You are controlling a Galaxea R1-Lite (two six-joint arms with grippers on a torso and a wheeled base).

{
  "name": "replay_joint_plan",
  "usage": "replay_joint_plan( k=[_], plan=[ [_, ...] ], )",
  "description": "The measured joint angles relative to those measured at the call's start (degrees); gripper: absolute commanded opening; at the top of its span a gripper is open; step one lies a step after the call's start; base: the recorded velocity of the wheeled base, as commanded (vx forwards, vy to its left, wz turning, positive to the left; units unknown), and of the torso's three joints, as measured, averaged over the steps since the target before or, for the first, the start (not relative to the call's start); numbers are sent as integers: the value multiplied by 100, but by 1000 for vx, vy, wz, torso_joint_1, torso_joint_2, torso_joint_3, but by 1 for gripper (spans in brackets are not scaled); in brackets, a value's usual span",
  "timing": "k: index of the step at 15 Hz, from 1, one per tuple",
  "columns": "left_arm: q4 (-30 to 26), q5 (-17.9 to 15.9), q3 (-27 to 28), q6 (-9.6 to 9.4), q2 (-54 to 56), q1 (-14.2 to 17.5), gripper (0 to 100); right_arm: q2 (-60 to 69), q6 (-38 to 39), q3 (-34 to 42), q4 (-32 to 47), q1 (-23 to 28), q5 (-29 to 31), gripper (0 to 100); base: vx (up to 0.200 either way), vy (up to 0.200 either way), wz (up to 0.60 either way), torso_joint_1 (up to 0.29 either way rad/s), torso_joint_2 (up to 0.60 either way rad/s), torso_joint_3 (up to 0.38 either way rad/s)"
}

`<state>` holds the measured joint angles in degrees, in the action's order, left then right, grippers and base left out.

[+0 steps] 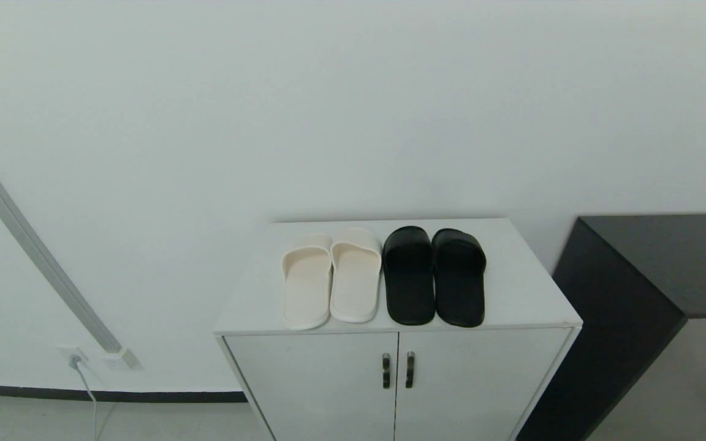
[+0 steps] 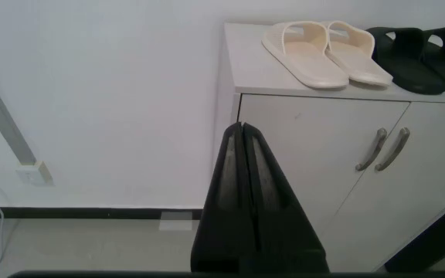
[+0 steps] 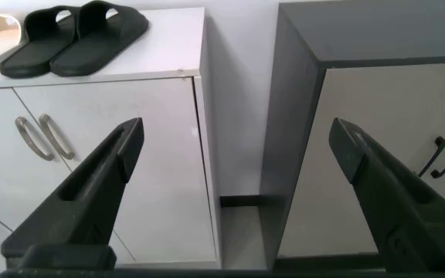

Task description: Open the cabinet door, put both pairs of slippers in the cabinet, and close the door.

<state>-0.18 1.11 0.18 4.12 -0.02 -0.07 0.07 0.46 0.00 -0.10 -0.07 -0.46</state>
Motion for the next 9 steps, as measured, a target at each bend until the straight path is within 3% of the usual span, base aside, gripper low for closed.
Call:
replay_joint_plan(
  k=[9],
  plan=[
    [0,1,-2,0,0,0,0,-45,-44,-234,-17,-9,-79,100,0,0,0,0,0,0]
  ],
)
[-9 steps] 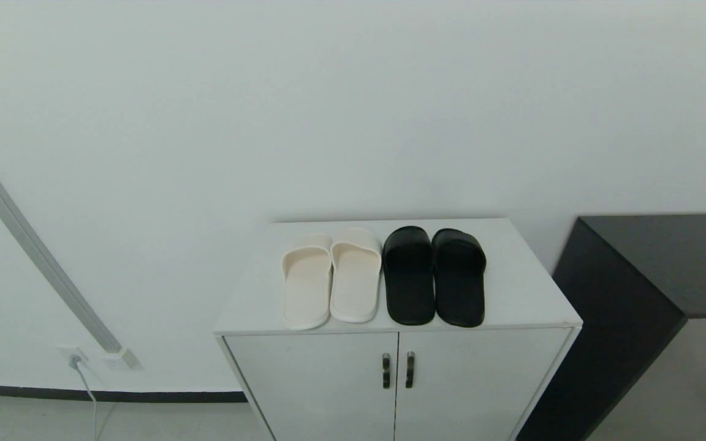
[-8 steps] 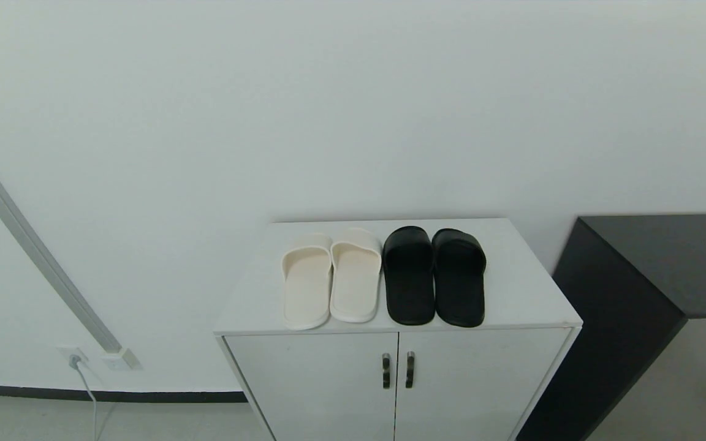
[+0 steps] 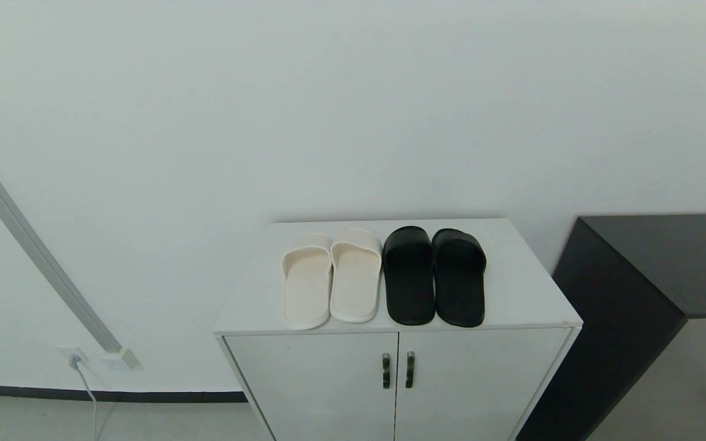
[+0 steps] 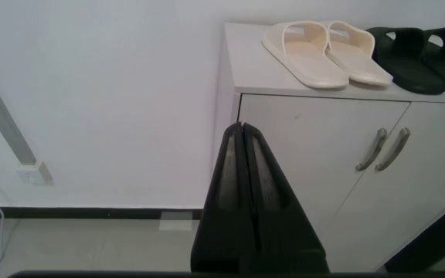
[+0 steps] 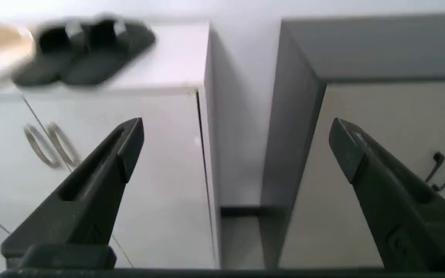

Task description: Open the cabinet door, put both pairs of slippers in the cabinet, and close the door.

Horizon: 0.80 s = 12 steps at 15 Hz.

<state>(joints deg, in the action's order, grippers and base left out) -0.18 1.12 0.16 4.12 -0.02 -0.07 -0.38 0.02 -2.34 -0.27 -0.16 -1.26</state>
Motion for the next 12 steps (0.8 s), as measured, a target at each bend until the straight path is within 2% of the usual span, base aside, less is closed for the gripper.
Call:
replay_joint_plan(
  k=[3,5,9,10,12],
  plan=[
    [0,7,0,28,-2,0,0,-664,244,-1039,324,-182,-68,100,0,0,0,0,0,0],
    [0,0,0,28,0,2,0,-1414,295,-1320,284,-301,-273,100,0,0,0,0,0,0],
    [0,0,2,26,0,0,0,-3368,363,-1496,-1073,-636,-475,100,0,0,0,0,0,0],
    [0,0,2,20,0,0,0,-3884,377,-1565,-1467,-866,-319,100,0,0,0,0,0,0],
    [0,0,2,1,0,0,0,-4629,418,-1786,-1875,-1654,278,100,0,0,0,0,0,0]
  ],
)
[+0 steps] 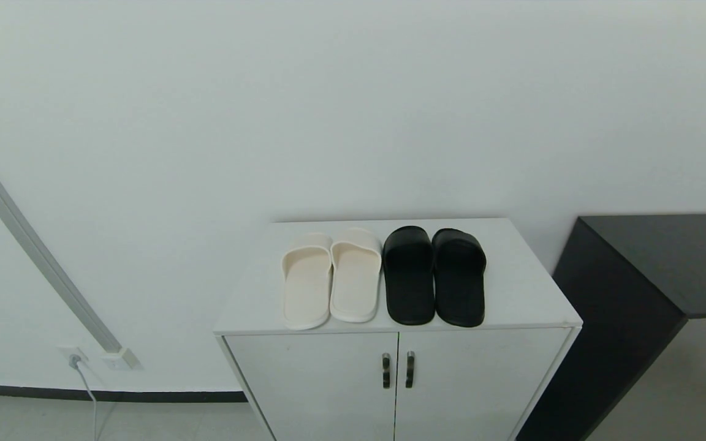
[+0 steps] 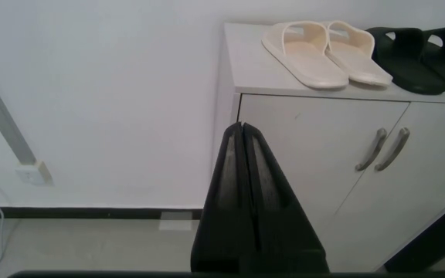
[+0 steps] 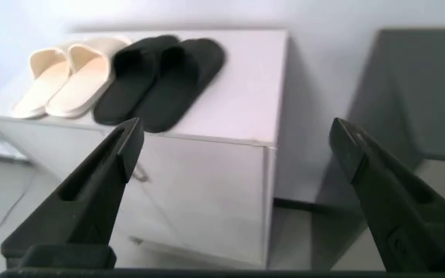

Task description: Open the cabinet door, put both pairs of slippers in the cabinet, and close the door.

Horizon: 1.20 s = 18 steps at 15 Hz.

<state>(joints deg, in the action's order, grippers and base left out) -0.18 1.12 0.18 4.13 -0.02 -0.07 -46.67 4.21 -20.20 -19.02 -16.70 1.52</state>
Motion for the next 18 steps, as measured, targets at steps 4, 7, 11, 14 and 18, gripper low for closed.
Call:
replay_joint_plan(
  k=[4,7,11,14,18],
  plan=[
    [0,-9,0,-15,0,2,0,-1041,260,-647,-213,-1871,1631,100,0,0,0,0,0,0],
    [0,-33,0,-22,-2,0,0,-2075,613,-1309,-332,-2651,2450,100,0,0,0,0,0,0],
    [0,-46,0,-28,-2,0,0,-3530,846,-2094,-901,-2921,3151,100,0,0,0,0,0,0],
    [-2,-44,0,-26,-2,-2,0,-4641,877,-2505,-1758,-3005,3545,100,0,0,0,0,0,0],
    [-4,-44,0,-22,0,0,0,-6042,863,-3142,-2475,-3037,3972,100,0,0,0,0,0,0]
  ],
)
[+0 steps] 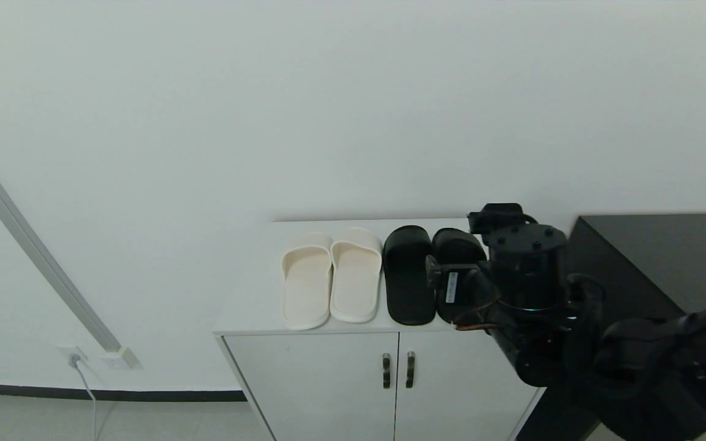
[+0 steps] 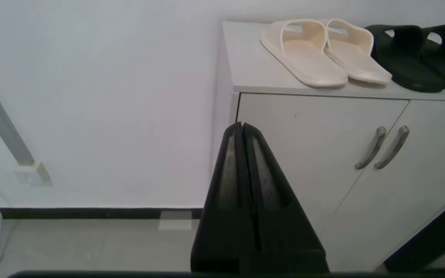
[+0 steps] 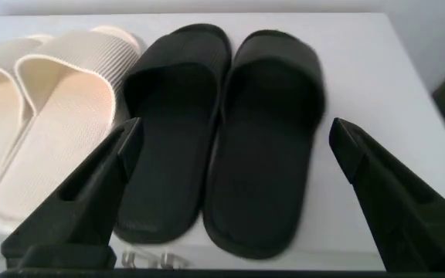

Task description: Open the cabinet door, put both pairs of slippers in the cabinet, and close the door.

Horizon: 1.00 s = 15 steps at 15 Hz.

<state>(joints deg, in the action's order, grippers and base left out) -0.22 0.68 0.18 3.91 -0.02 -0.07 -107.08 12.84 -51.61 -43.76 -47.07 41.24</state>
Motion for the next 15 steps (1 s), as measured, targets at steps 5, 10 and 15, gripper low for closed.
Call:
replay_joint_plan(
  k=[5,10,15],
  plan=[
    [-5,0,0,0,-2,0,0,-1014,0,-880,-40,182,143,100,0,0,0,0,0,0],
    [-2,0,0,2,0,0,0,-1547,-26,-1340,-18,484,118,100,0,0,0,0,0,0],
    [-2,0,0,2,-2,-2,0,-1991,-83,-1930,184,678,80,100,0,0,0,0,0,0]
  ],
)
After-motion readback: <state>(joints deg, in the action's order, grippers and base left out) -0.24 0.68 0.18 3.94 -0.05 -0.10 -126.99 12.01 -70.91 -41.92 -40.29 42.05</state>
